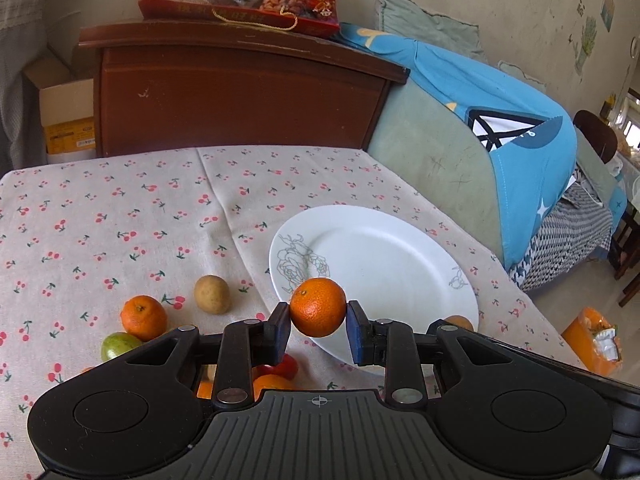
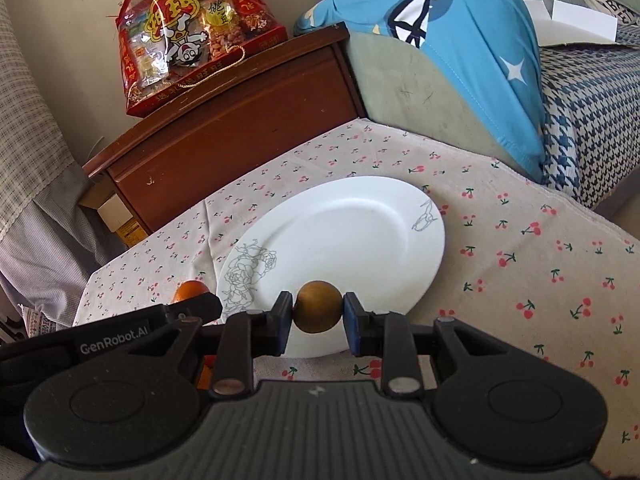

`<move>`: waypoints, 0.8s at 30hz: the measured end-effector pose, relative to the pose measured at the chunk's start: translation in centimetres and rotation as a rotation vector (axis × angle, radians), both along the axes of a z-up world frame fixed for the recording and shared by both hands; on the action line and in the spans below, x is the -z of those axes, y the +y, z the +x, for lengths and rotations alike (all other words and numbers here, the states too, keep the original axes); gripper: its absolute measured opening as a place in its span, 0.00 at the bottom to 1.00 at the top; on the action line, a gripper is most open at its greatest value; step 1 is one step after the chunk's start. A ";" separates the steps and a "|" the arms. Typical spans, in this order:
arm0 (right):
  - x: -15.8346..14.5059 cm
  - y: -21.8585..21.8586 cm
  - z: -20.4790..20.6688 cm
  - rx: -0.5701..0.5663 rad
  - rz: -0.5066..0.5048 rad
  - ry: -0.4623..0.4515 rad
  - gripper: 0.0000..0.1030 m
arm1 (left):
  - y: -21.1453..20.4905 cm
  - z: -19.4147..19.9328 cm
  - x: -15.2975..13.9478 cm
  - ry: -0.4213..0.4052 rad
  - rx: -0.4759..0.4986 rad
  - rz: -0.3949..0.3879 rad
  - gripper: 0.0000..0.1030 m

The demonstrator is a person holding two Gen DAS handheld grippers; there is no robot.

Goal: Organize fruits
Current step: 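Carry the kiwi and orange onto the white plate and open both grippers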

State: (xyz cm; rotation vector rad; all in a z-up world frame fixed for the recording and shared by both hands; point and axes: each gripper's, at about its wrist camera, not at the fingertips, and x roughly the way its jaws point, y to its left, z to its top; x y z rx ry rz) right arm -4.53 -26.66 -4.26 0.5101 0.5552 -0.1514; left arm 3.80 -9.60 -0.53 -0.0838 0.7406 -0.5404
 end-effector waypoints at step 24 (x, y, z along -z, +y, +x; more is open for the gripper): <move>0.5 0.2 0.5 0.011 0.014 0.003 0.34 | 0.0 0.5 -0.9 -0.036 -0.044 0.016 0.61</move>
